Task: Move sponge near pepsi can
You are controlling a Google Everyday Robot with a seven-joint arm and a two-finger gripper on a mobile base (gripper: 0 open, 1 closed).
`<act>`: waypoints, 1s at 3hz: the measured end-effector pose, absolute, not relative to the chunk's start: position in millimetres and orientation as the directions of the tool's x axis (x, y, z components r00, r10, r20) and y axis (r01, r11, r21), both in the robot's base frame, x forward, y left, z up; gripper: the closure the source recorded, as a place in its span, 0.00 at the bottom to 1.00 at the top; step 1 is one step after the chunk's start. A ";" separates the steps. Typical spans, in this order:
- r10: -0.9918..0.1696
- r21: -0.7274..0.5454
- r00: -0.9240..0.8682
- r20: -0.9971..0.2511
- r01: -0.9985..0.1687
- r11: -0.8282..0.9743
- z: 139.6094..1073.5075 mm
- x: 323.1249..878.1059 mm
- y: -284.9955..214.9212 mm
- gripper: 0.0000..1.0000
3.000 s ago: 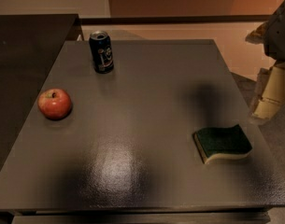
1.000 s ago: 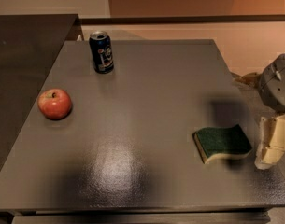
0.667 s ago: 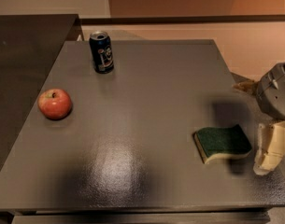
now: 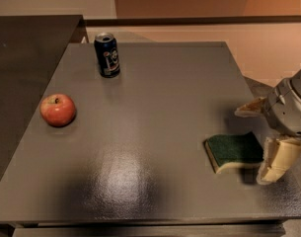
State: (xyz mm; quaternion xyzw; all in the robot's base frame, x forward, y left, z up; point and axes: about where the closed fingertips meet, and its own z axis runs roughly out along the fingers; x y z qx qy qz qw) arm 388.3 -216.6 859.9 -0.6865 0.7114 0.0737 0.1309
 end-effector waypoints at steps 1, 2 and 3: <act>-0.959 -0.058 -0.018 -0.284 -0.998 0.036 854.1 386.0 -213.5 0.42; -0.961 -0.049 -0.009 -0.277 -0.999 0.024 852.0 385.1 -210.7 0.65; -0.963 -0.054 0.004 -0.270 -0.998 0.012 856.6 387.6 -204.8 0.88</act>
Offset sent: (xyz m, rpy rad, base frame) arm -0.0039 0.0083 -0.0114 -0.0165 0.0445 0.0356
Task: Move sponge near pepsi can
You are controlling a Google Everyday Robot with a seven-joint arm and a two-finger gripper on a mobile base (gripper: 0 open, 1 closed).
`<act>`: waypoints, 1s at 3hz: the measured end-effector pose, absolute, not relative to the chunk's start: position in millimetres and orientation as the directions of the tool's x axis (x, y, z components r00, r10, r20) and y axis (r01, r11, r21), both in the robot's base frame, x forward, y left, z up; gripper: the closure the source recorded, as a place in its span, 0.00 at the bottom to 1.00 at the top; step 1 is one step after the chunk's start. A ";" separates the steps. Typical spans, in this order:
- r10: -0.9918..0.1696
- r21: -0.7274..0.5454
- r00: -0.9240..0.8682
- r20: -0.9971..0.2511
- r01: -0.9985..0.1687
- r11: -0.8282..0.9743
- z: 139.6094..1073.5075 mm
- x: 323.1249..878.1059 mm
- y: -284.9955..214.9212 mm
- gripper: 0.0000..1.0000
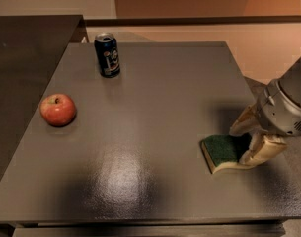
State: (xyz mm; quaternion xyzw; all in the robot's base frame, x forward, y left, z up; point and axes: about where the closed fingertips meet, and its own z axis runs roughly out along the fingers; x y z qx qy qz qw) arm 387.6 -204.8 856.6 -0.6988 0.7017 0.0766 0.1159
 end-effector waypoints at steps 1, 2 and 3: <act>-0.964 -0.070 0.014 -0.266 -0.998 0.005 869.1 395.3 -191.6 1.00; -0.964 -0.100 0.027 -0.266 -0.995 -0.001 888.2 413.5 -169.1 1.00; -0.962 -0.139 0.048 -0.267 -0.990 -0.011 905.8 438.9 -139.9 1.00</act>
Offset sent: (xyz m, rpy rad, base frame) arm 0.0508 0.0649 0.0563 -0.0013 -0.0784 0.0195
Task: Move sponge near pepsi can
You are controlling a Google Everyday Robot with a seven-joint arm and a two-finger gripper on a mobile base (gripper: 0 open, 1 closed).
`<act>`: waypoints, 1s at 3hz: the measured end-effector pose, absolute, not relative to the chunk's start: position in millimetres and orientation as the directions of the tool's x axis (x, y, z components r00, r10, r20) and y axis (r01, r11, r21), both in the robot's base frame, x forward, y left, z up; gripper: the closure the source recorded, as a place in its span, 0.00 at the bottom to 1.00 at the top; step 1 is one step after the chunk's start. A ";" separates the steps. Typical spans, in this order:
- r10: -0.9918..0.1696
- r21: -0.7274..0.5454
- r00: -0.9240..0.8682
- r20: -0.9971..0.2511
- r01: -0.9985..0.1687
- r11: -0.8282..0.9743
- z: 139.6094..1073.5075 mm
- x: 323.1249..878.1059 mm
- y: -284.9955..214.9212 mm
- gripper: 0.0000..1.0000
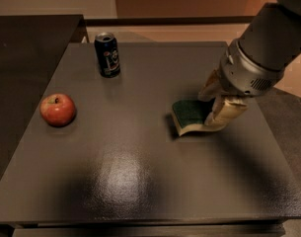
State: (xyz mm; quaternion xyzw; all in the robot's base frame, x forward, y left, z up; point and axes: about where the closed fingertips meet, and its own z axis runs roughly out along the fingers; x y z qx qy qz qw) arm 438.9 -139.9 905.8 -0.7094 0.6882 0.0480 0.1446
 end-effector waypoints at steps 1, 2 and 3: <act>-0.960 -0.176 0.054 -0.276 -0.984 -0.004 916.4 475.0 -111.0 1.00; -0.956 -0.198 0.061 -0.288 -0.980 -0.003 915.9 510.9 -82.1 1.00; -0.952 -0.201 0.071 -0.298 -0.979 -0.010 906.0 537.9 -54.7 1.00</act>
Offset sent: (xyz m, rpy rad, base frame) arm 0.1160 0.0918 0.0086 0.0428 -0.0799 -0.0028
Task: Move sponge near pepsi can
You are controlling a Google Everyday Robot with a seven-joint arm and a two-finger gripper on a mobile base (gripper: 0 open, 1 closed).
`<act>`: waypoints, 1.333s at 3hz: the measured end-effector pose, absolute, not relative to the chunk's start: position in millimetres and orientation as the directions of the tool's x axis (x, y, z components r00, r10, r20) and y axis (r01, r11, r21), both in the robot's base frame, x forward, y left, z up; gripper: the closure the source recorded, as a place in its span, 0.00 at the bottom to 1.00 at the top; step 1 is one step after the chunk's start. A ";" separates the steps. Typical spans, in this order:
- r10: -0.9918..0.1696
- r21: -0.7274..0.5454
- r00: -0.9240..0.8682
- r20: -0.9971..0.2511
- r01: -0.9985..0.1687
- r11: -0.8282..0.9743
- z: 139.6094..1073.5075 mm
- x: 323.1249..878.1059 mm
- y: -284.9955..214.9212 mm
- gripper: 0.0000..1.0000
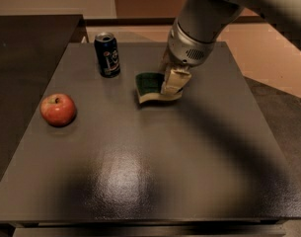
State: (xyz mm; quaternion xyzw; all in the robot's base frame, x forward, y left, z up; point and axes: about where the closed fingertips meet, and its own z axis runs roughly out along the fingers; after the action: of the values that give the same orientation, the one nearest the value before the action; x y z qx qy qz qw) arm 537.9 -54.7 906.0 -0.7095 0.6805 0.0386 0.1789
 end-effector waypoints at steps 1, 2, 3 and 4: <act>-0.947 -0.186 0.085 -0.309 -0.982 -0.028 889.3 555.4 -27.9 1.00; -0.940 -0.166 0.112 -0.322 -0.984 -0.060 874.9 562.8 -1.3 1.00; -0.931 -0.149 0.144 -0.336 -0.984 -0.098 865.8 562.3 23.8 1.00; -0.920 -0.159 0.188 -0.344 -0.977 -0.140 865.8 562.7 49.3 0.82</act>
Offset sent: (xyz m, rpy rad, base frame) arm 0.0344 0.0852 -0.0483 0.0378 0.0635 0.0977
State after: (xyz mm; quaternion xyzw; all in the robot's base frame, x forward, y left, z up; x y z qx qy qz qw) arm 562.7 49.3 865.8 -0.7505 0.6319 0.0818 0.1751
